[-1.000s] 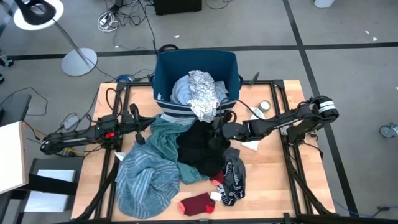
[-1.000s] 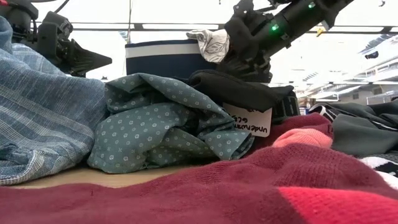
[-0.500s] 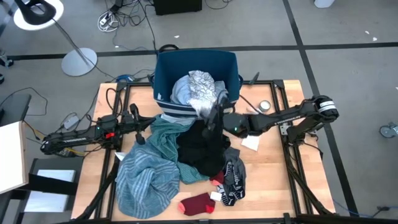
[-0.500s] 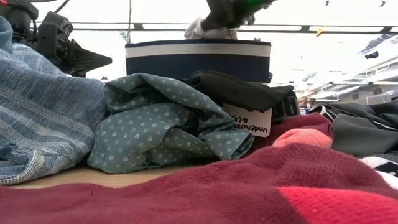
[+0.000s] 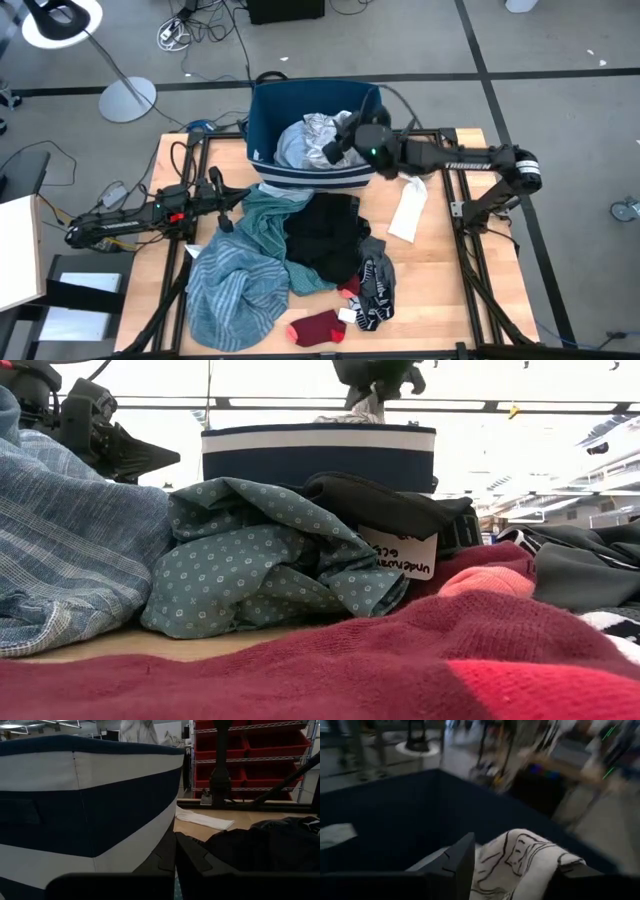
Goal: Sort clothes
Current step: Put the white shirt into the blue laundry bin
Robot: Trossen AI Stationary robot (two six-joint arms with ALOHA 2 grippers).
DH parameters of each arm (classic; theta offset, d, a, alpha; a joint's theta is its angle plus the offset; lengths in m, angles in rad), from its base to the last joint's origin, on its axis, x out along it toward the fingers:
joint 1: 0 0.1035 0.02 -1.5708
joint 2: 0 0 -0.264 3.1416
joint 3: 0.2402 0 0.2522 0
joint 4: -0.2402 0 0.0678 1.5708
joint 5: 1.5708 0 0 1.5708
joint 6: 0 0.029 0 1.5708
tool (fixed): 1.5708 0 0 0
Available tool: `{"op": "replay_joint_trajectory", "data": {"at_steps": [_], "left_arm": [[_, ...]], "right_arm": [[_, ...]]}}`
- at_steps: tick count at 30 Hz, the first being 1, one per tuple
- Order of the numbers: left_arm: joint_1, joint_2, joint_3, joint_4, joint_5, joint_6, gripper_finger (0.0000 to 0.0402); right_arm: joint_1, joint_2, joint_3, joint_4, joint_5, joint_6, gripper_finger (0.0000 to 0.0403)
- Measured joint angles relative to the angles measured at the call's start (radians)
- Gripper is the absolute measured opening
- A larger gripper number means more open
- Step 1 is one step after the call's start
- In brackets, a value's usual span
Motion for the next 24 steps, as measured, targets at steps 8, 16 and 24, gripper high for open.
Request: {"op": "replay_joint_trajectory", "data": {"at_steps": [8,16,24], "left_arm": [[0.000,0.000,0.000,0.000,0.000,0.000,0.0012],[0.000,0.000,0.000,0.000,0.000,0.000,0.0012],[0.000,0.000,0.000,0.000,0.000,0.000,0.0012]], "right_arm": [[-0.179,-0.001,0.093,-0.269,-0.396,0.275,0.0150],[-0.240,-0.001,0.094,-0.287,-0.634,0.320,0.0150],[-0.276,-0.002,0.094,-0.403,-0.770,0.321,0.0057]]}}
